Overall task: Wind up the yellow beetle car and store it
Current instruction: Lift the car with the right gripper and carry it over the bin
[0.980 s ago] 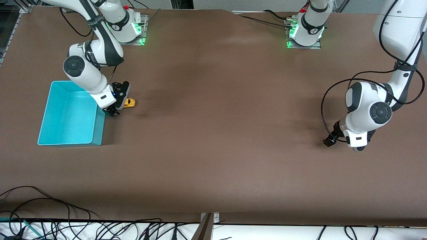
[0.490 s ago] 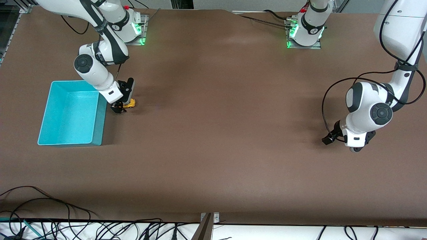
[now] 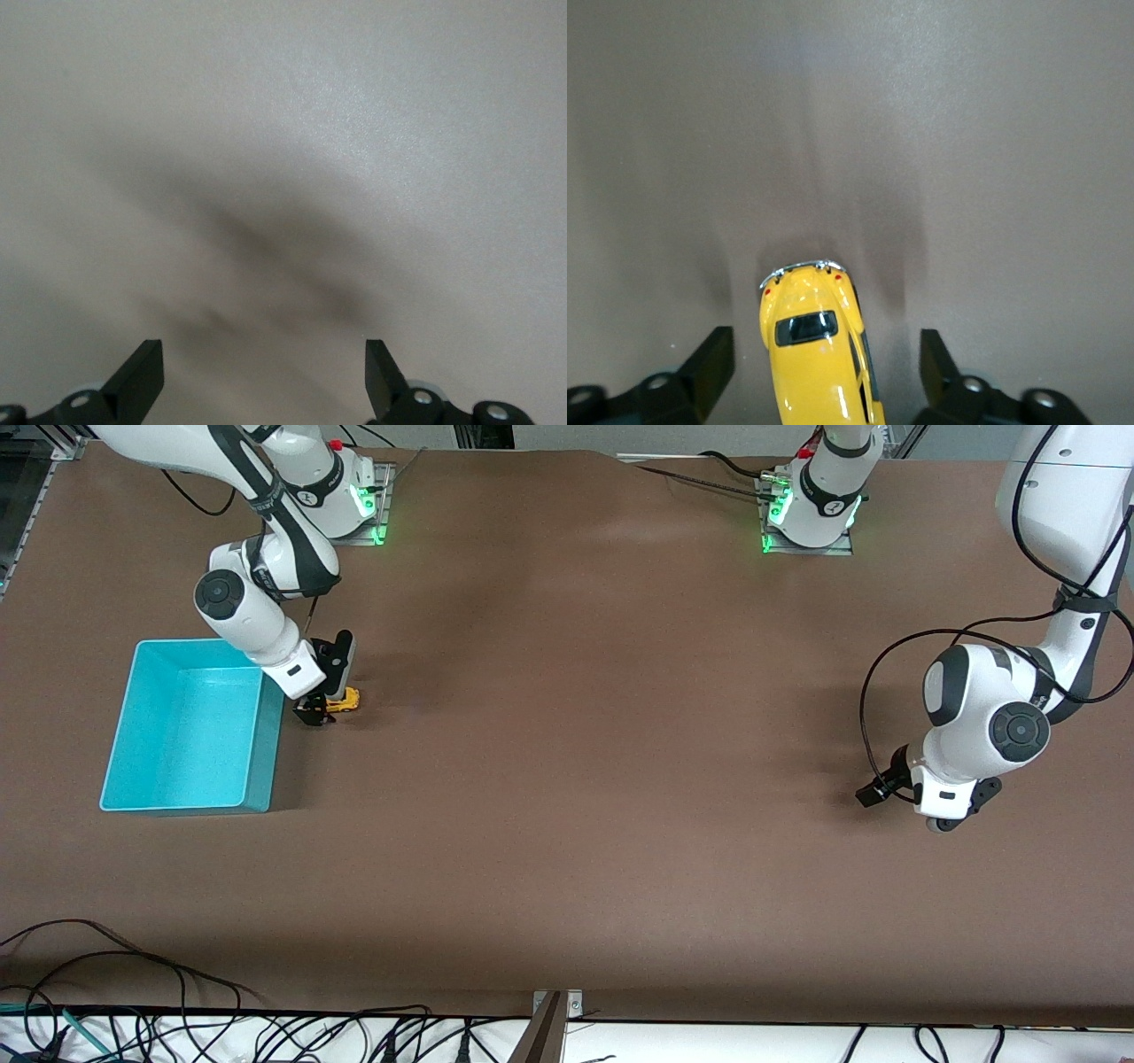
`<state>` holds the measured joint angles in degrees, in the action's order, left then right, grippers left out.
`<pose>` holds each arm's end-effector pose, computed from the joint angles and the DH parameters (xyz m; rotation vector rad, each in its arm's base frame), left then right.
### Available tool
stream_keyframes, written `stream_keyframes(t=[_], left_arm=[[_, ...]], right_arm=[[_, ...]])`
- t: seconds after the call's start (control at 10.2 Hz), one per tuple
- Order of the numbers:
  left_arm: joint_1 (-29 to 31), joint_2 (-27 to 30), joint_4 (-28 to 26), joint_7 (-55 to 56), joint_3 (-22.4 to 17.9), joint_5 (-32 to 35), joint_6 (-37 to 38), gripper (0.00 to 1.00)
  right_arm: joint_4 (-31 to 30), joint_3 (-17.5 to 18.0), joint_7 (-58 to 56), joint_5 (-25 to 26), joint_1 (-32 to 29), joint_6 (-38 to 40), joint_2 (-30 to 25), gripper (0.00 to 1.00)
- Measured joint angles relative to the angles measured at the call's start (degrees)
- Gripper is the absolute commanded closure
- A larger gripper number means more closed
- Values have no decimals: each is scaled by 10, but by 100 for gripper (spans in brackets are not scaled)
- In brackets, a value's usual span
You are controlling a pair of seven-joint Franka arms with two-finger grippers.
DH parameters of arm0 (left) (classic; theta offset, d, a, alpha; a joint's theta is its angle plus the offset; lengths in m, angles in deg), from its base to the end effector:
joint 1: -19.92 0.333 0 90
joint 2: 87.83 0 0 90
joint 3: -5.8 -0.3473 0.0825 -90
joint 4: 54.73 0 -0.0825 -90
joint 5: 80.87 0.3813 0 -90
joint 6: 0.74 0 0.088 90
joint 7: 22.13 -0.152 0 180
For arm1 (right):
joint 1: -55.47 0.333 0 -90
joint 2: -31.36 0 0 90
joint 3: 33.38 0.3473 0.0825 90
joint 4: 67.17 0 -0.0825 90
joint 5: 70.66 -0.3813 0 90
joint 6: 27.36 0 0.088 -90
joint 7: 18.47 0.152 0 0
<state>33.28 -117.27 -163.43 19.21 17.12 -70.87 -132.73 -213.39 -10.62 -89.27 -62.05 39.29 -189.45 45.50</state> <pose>0.6303 0.0358 0.2109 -2.9197 -0.9909 0.1213 0.4612 0.0685 0.1786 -2.3134 -2.1105 -0.1106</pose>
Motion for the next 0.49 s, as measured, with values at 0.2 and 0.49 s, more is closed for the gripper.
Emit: stream_keyframes(t=[0.2,0.49], left_arm=[[0,0,0,0,0,0,0,0],[0,0,0,-1,0,0,1,0]], right_arm=[[0,0,0,19,-4,-2,0,78],[0,0,-1,32,-9,-4,-1,100]])
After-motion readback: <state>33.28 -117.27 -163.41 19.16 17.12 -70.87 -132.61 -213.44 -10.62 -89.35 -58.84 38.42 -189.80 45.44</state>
